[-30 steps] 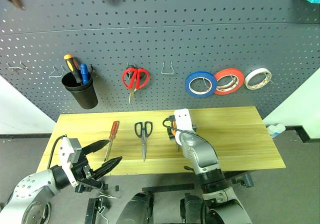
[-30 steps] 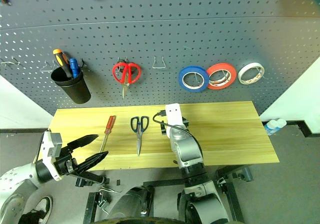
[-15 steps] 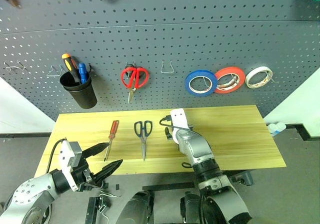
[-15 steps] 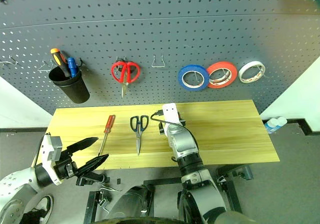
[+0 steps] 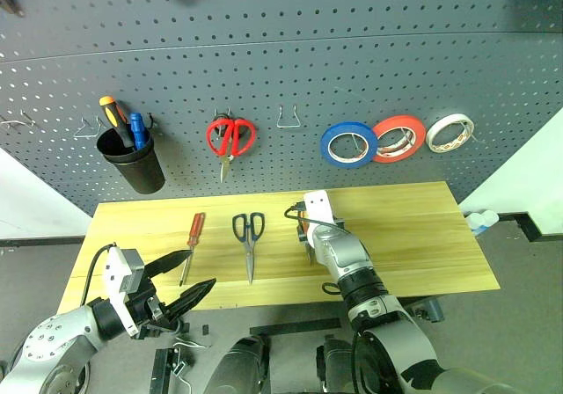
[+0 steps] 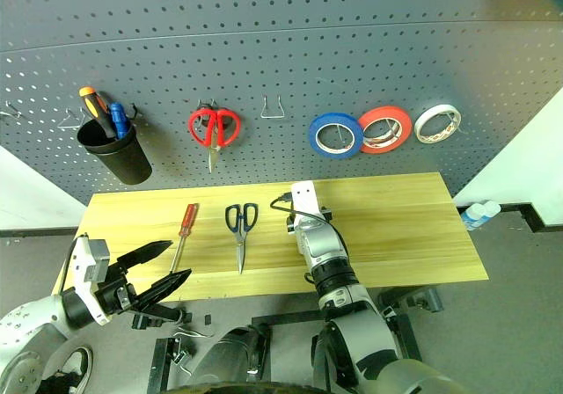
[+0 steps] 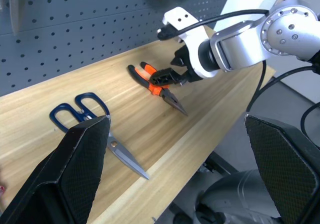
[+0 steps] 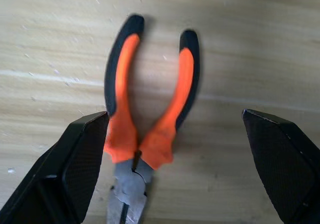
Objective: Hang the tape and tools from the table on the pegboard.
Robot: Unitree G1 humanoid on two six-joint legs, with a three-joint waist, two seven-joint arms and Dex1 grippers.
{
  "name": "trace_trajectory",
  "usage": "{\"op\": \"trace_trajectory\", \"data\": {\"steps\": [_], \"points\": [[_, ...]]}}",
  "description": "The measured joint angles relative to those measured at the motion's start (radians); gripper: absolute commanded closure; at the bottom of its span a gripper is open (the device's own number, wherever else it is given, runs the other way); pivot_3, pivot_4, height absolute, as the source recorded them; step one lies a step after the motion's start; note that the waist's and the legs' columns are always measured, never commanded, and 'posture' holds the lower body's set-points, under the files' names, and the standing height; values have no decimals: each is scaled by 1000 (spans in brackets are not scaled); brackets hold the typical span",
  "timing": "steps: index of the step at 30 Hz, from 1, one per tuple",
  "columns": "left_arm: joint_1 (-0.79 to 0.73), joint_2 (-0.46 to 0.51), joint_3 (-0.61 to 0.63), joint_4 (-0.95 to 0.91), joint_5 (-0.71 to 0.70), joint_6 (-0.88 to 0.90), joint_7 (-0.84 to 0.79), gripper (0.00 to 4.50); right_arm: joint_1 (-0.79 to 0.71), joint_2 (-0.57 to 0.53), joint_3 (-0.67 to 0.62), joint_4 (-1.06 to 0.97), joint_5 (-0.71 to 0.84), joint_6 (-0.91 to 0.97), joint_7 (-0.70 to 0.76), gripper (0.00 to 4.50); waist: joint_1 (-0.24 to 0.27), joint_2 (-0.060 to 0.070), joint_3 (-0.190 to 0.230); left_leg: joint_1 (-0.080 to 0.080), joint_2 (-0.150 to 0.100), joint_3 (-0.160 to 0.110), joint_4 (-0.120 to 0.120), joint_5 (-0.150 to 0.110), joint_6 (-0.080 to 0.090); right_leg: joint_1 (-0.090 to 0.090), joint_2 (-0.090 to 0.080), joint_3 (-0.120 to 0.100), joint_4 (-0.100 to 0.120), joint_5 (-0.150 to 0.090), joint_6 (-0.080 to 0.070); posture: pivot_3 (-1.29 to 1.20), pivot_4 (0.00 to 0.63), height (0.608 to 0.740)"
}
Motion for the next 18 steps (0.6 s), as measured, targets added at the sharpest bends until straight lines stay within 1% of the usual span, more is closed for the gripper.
{"op": "trace_trajectory", "data": {"steps": [10, 18], "points": [[1, -11, -3, -2, 7, 0, 10, 0, -76, -1, -6, 104, 10, -22, 1, 50, 0, 0, 10, 0, 0, 0, -2, 0, 0, 0, 0, 0, -2, 0, 0, 101, 200, 740], [17, -16, -6, -17, 8, -4, 19, 0, -96, -1, -13, 159, 19, -37, -7, 50, -2, 0, 11, 0, 0, 0, -10, 0, 0, 0, 0, 0, -11, 0, 0, 102, 205, 740]]}}
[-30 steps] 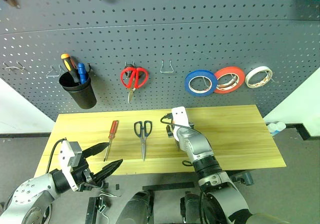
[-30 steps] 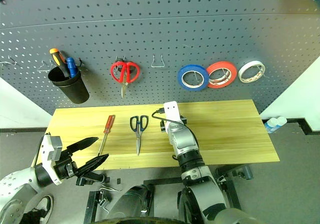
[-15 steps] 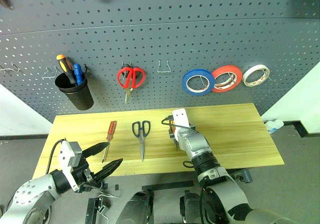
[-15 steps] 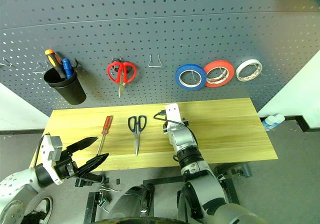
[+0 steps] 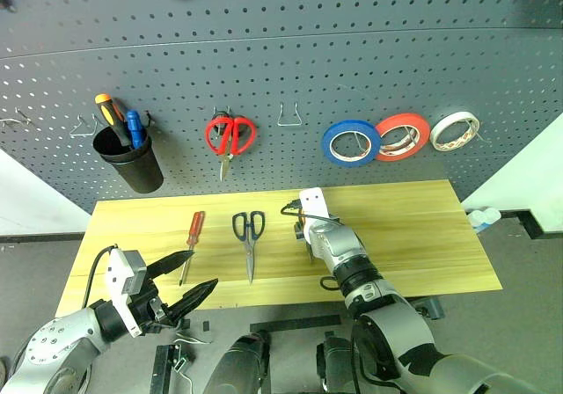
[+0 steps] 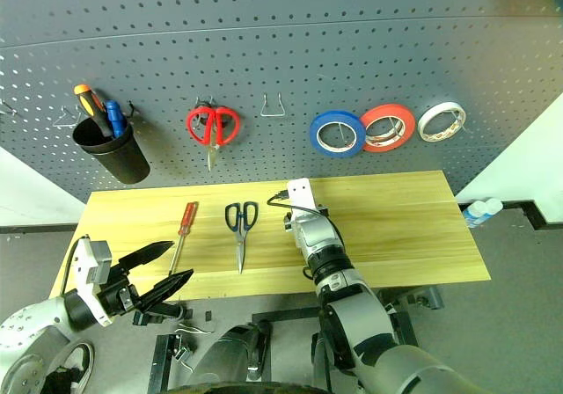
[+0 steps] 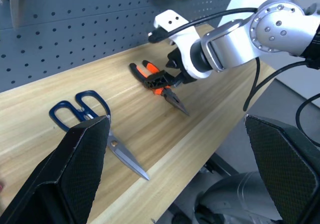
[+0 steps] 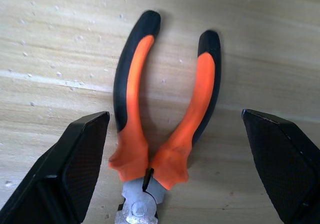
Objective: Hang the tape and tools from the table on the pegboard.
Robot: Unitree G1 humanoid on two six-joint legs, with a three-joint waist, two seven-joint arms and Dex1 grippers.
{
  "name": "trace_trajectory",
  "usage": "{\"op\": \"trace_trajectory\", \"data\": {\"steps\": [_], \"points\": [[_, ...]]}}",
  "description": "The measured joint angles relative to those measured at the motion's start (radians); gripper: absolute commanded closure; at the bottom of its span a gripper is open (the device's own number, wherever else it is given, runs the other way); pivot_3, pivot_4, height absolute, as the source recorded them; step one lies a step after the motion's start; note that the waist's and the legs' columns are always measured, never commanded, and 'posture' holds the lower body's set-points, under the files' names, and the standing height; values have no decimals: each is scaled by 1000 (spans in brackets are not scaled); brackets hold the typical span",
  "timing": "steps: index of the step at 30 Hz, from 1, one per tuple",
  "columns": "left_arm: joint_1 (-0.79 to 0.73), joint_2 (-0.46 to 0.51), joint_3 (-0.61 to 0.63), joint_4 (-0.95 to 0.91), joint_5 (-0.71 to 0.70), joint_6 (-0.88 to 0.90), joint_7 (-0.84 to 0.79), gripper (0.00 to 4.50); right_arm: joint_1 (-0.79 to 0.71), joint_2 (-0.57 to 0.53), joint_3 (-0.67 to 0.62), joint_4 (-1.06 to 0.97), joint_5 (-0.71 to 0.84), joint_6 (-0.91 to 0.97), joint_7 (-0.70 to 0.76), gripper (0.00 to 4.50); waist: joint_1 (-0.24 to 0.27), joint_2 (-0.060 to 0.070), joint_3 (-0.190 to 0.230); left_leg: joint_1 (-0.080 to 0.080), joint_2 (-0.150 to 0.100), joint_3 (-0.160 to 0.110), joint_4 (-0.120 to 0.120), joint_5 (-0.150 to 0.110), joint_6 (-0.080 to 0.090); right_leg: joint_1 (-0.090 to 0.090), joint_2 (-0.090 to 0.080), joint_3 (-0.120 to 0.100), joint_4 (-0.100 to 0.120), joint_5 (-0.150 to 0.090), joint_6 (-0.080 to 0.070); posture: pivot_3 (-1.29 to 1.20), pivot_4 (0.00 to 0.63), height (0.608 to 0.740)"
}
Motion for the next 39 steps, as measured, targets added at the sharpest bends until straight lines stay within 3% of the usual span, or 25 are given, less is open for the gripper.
{"op": "trace_trajectory", "data": {"steps": [5, 19, 28, 32, 39], "points": [[3, -2, 0, -1, 0, -9, 3, 0, 0, 0, -4, 3, 2, 1, -3, 50, -1, 0, 0, 0, 0, 0, -1, 0, 0, 0, 0, 0, -1, 0, 0, 102, 205, 740], [6, -9, -3, -1, 6, -18, 4, 0, -13, 0, -1, 0, 9, 0, -21, 4441, 0, 0, 0, 0, 0, 0, -1, 0, 0, 0, 0, -1, -1, 0, 0, 99, 198, 740], [3, -11, -3, -1, 11, -18, 4, 0, -14, 0, 9, 1, 9, 0, -7, 4441, -1, 0, 0, 0, 0, 0, 0, 0, 0, 0, 0, -1, -1, 0, 0, 98, 199, 740], [-2, -11, -3, -1, 15, -18, 4, 0, -14, 0, 32, 0, 12, -2, 42, 3561, 0, 0, 0, 0, 0, 0, 0, 0, 0, 0, 0, -1, -1, 0, 0, 94, 197, 740], [-12, -12, -4, -1, 21, -18, 4, 0, -14, 0, 32, -25, 15, 2, 54, 1162, -1, 0, 0, 0, 0, 0, 0, 0, 0, 0, 0, -1, -1, 0, 0, 92, 195, 740]]}}
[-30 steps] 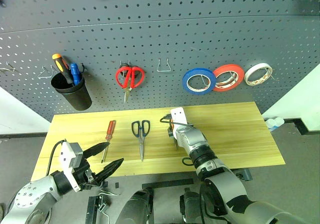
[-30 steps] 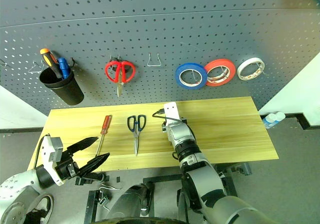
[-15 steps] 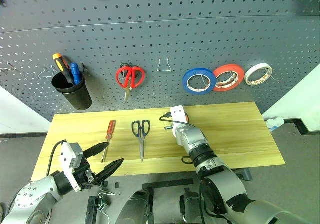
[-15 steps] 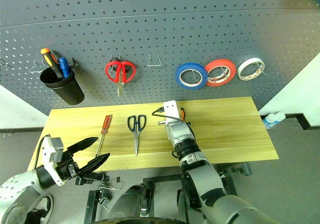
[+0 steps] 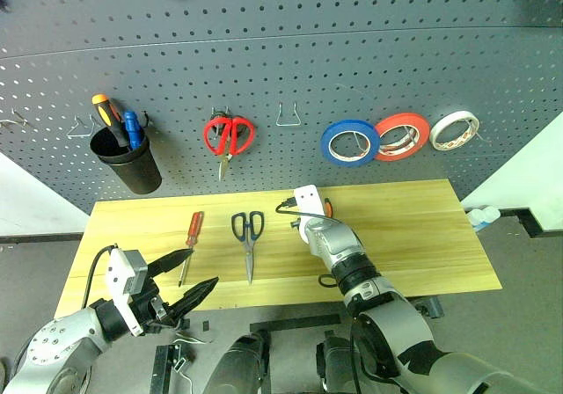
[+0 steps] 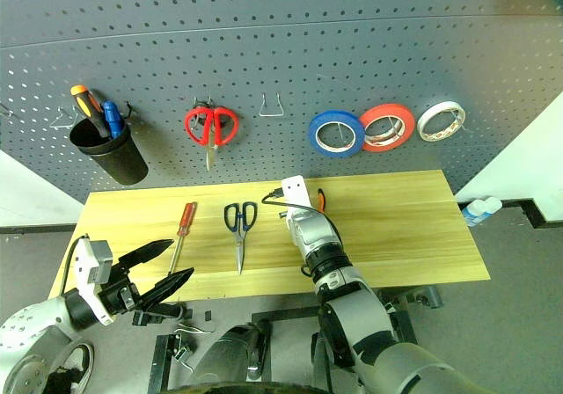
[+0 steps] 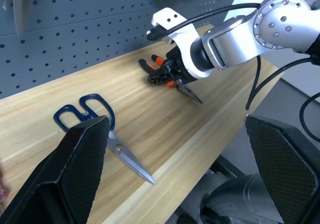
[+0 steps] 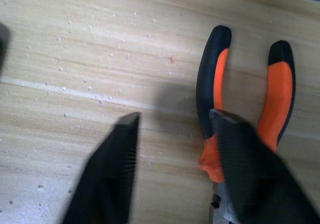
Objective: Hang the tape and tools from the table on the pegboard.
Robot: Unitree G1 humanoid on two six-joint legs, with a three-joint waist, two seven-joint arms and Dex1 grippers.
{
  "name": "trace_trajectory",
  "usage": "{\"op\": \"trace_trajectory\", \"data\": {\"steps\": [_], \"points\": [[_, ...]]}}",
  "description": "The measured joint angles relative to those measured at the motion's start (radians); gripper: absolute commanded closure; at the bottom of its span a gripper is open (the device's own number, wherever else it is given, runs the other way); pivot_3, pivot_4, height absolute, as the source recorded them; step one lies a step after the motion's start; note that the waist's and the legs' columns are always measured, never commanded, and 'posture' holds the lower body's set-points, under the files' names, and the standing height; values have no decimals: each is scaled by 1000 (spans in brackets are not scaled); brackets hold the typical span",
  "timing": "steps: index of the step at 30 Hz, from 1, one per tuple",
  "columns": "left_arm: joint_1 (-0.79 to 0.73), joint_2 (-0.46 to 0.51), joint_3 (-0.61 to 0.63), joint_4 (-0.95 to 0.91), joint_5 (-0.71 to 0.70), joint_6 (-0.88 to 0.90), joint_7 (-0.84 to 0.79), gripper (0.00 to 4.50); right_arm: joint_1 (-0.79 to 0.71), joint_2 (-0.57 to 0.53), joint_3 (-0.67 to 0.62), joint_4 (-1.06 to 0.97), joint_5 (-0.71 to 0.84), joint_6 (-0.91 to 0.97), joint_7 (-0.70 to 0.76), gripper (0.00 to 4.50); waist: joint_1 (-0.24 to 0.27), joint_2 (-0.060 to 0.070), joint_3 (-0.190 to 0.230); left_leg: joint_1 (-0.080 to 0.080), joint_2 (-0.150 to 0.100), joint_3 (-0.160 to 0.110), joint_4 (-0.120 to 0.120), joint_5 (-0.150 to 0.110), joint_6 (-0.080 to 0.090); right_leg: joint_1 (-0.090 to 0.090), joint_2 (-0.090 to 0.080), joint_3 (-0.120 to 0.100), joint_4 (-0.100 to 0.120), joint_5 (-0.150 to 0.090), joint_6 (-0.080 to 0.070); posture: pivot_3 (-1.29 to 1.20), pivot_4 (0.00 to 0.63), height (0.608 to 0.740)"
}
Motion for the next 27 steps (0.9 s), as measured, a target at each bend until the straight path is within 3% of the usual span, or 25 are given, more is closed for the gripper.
{"op": "trace_trajectory", "data": {"steps": [3, 10, 19, 27], "points": [[-2, 0, 0, 0, 0, 0, 0, 0, 0, 0, 2, 0, 0, 1, 5, 181, 0, 0, 0, 0, 0, 0, 0, 0, 0, 0, 0, 0, 0, 0, 0, 90, 196, 740], [-12, 0, -1, 2, 1, 0, -2, 0, 0, 0, -3, 0, -4, 24, -20, 181, 0, 0, 0, 0, 0, 0, 0, 0, 0, 0, 0, 0, 0, 0, 0, 87, 198, 740], [-6, 0, -4, 4, 2, 0, -3, 0, -13, -5, -67, 0, -29, 22, -173, 181, -1, 0, 0, 0, 0, 0, 0, 0, 0, 0, 0, 0, 0, 0, 0, 87, 202, 740], [1, 0, -4, 4, 2, 0, -4, 0, -31, -4, -69, 22, -33, 22, -172, 181, -2, 0, 0, 0, 0, 0, 0, 0, 0, 0, 0, 0, 0, 0, 0, 90, 207, 740]]}}
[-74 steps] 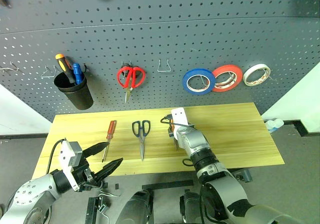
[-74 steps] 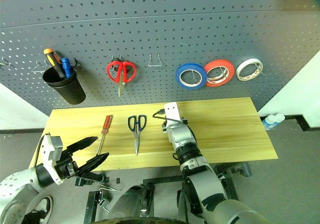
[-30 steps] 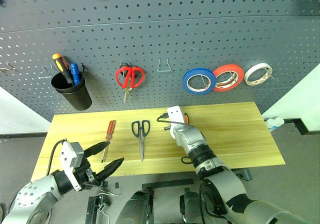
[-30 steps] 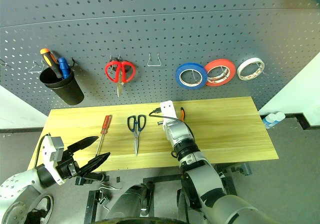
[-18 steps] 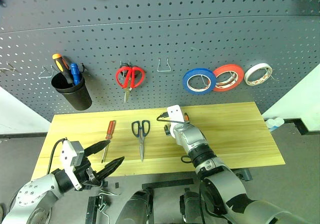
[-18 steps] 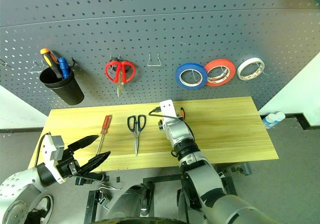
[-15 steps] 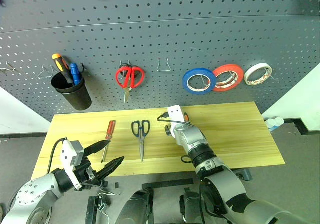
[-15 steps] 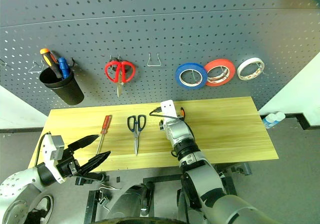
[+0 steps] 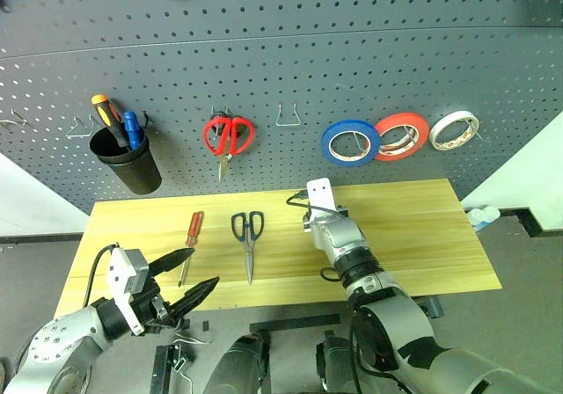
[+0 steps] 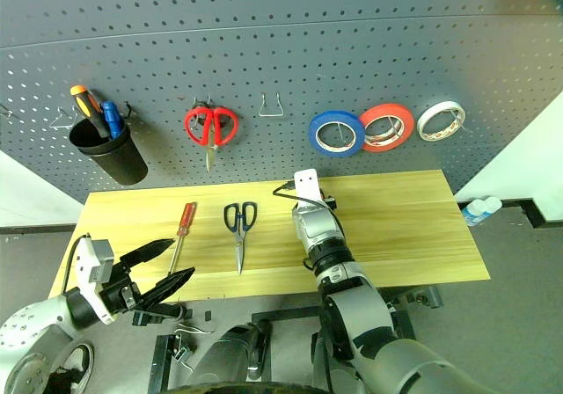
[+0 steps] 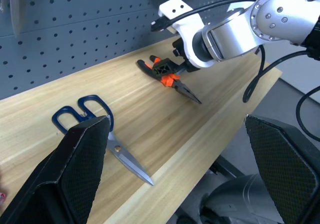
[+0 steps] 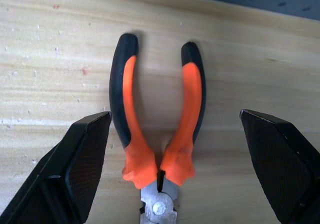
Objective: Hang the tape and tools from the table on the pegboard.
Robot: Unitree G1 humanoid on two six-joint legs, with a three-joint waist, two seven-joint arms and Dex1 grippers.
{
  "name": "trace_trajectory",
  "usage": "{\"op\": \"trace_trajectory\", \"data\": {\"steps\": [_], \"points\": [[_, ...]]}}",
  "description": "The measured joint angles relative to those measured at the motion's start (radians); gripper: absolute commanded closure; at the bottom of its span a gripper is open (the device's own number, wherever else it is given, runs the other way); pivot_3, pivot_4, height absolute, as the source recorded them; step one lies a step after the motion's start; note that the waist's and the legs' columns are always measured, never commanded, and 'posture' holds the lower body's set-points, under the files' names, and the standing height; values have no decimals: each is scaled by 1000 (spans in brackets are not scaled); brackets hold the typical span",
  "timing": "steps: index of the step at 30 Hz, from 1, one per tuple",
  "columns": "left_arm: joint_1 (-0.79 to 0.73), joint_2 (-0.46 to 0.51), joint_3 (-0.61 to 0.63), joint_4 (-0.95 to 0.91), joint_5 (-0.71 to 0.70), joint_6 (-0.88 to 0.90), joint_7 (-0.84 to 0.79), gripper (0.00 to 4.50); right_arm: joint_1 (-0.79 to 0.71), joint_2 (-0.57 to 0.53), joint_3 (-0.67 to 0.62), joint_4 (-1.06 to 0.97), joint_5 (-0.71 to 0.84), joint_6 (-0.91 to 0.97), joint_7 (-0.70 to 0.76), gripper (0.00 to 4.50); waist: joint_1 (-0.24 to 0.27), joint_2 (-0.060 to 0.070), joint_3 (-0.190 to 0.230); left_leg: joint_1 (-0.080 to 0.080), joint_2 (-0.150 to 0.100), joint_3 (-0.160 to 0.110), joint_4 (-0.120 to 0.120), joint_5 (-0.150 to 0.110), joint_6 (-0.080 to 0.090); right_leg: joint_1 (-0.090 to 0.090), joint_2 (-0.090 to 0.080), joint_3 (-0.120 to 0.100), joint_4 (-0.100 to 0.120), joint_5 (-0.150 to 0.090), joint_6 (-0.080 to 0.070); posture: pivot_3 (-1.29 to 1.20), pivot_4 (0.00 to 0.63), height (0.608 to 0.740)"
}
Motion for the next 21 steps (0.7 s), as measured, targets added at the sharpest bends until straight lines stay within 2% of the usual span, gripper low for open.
{"op": "trace_trajectory", "data": {"steps": [21], "points": [[11, 1, 0, -1, 0, 2, 2, 0, -39, -10, -28, 98, 26, 18, 86, 181, 0, 1, 2, 0, 0, 0, 0, 0, 0, 0, 0, 0, 0, 0, 0, 93, 217, 740]]}}
